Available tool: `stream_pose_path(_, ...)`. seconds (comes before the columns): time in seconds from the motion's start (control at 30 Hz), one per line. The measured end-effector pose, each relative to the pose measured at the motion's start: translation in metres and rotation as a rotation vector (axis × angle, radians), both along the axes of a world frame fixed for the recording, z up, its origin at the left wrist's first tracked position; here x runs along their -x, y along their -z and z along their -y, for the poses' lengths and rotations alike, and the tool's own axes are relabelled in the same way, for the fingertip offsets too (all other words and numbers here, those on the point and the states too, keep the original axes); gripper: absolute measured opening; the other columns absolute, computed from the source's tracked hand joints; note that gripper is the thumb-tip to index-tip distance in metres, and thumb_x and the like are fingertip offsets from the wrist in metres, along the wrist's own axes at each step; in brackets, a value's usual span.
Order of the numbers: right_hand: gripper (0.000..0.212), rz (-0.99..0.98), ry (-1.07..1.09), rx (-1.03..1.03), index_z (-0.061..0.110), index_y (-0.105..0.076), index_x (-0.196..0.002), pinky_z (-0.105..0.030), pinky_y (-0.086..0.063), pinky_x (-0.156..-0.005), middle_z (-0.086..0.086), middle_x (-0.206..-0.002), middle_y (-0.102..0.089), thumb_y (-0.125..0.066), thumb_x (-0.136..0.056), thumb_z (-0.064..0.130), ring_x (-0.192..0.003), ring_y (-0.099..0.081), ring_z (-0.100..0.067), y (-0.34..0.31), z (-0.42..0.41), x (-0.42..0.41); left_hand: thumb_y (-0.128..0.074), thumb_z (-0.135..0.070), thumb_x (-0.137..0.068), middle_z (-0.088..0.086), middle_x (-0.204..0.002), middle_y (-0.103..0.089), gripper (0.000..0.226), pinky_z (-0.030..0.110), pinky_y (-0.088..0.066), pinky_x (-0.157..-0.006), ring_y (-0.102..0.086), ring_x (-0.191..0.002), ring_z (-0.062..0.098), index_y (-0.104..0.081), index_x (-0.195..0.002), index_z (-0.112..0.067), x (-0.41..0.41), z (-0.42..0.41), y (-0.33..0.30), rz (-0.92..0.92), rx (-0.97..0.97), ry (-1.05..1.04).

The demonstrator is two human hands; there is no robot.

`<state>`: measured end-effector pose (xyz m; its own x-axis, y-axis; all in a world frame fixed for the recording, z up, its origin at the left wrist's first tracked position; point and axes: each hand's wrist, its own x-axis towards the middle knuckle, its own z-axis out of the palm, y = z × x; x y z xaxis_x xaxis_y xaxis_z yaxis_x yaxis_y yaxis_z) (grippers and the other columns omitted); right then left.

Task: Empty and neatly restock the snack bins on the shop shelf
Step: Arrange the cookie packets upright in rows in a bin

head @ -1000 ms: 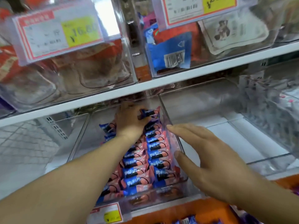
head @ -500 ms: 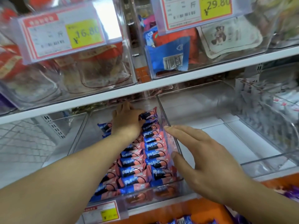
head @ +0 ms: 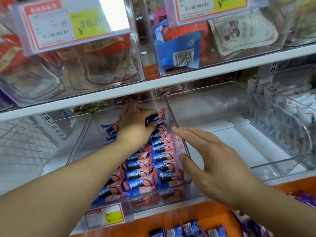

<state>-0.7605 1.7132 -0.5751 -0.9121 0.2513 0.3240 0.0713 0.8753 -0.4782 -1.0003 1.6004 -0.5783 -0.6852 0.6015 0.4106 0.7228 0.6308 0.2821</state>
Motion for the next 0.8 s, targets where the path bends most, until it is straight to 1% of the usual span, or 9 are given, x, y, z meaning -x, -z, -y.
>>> stream_pose_path(0.1, 0.063, -0.032, -0.018, 0.038, 0.049, -0.029, -0.159, -0.018, -0.029, -0.112, 0.033, -0.158, -0.034, -0.044, -0.099, 0.056, -0.145, -0.029, 0.006, -0.001, -0.001, 0.0, -0.075, -0.04, -0.092, -0.004, -0.126, -0.056, 0.037, 0.03, -0.039, -0.106, -0.049, -0.126, 0.021, -0.07, -0.128, -0.042, -0.023, 0.021, -0.006, 0.062, -0.1, 0.084)
stream_pose_path(0.2, 0.062, -0.043, -0.06, 0.036, 0.043, -0.031, -0.161, -0.027, -0.029, -0.12, 0.023, -0.16, -0.039, -0.048, -0.102, 0.052, -0.146, -0.031, -0.003, 0.0, -0.006, -0.001, -0.071, -0.051, -0.089, -0.006, -0.117, -0.061, 0.038, 0.035, -0.048, -0.105, -0.058, -0.117, 0.016, -0.069, -0.127, -0.046, -0.07, 0.055, -0.018, 0.189, -0.17, 0.161)
stream_pose_path(0.3, 0.061, -0.093, -0.083, -0.002, 0.033, -0.039, -0.16, -0.045, -0.033, -0.119, 0.004, -0.153, -0.048, -0.053, -0.102, 0.047, -0.142, -0.039, -0.018, -0.006, -0.004, -0.015, -0.073, -0.039, -0.092, -0.006, -0.113, -0.059, 0.029, 0.019, -0.044, -0.089, -0.06, -0.104, 0.01, -0.073, -0.121, -0.039, -0.136, 0.095, -0.023, 0.241, -0.232, 0.251)
stream_pose_path(0.37, 0.053, -0.187, -0.195, -0.044, 0.02, -0.054, -0.15, -0.042, -0.04, -0.112, -0.002, -0.138, -0.057, -0.061, -0.099, 0.035, -0.131, -0.05, -0.021, -0.016, 0.004, -0.033, -0.073, -0.028, -0.095, -0.003, -0.106, -0.062, 0.019, 0.016, -0.045, -0.077, -0.063, -0.093, 0.015, -0.076, -0.114, -0.031, -0.177, 0.122, -0.014, 0.332, -0.27, 0.323)
stream_pose_path(0.43, 0.032, -0.198, -0.374, -0.012, 0.01, -0.069, -0.127, -0.029, -0.045, -0.097, -0.003, -0.118, -0.066, -0.066, -0.096, 0.019, -0.112, -0.061, -0.018, -0.024, 0.02, -0.054, -0.074, -0.024, -0.095, -0.006, -0.101, -0.064, 0.013, 0.019, -0.048, -0.072, -0.064, -0.09, 0.017, -0.075, -0.108, -0.026, -0.206, 0.146, 0.011, 0.45, -0.246, 0.365)
stream_pose_path(0.5, 0.016, -0.062, -0.502, 0.02, 0.012, -0.075, -0.107, -0.022, -0.046, -0.082, 0.002, -0.101, -0.071, -0.067, -0.094, 0.017, -0.094, -0.064, -0.011, -0.012, 0.037, -0.069, -0.076, -0.024, -0.094, -0.01, -0.099, -0.065, 0.011, 0.016, -0.047, -0.07, -0.066, -0.09, 0.013, -0.075, -0.104, -0.027, -0.226, 0.163, 0.049, 0.571, -0.167, 0.333)
stream_pose_path(0.57, 0.015, 0.146, -0.517, -0.004, 0.017, -0.075, -0.106, -0.019, -0.045, -0.08, 0.007, -0.099, -0.072, -0.068, -0.093, 0.02, -0.088, -0.061, -0.002, 0.024, 0.048, -0.077, -0.075, -0.026, -0.094, -0.012, -0.102, -0.065, 0.012, 0.009, -0.042, -0.071, -0.065, -0.092, 0.008, -0.074, -0.105, -0.028, -0.236, 0.174, 0.096, 0.68, -0.053, 0.262)
stream_pose_path(0.7, 0.037, 0.588, -0.385, -0.048, 0.019, -0.065, -0.132, -0.034, -0.051, -0.094, 0.002, -0.123, -0.066, -0.067, -0.095, 0.024, -0.112, -0.063, -0.017, 0.133, 0.035, -0.087, -0.069, -0.042, -0.097, -0.019, -0.121, -0.058, 0.027, 0.016, -0.047, -0.08, -0.06, -0.099, -0.001, -0.066, -0.122, -0.033, -0.242, 0.184, 0.187, 0.85, 0.228, 0.181)
stream_pose_path(0.8, 0.066, 0.865, -0.27, -0.099, 0.019, -0.041, -0.157, -0.04, -0.049, -0.107, -0.008, -0.146, -0.052, -0.065, -0.096, 0.021, -0.132, -0.053, -0.028, 0.197, 0.01, -0.082, -0.067, -0.048, -0.097, -0.017, -0.135, -0.053, 0.045, 0.013, -0.042, -0.083, -0.054, -0.111, -0.002, -0.056, -0.139, -0.034, -0.24, 0.181, 0.234, 0.944, 0.393, 0.163)
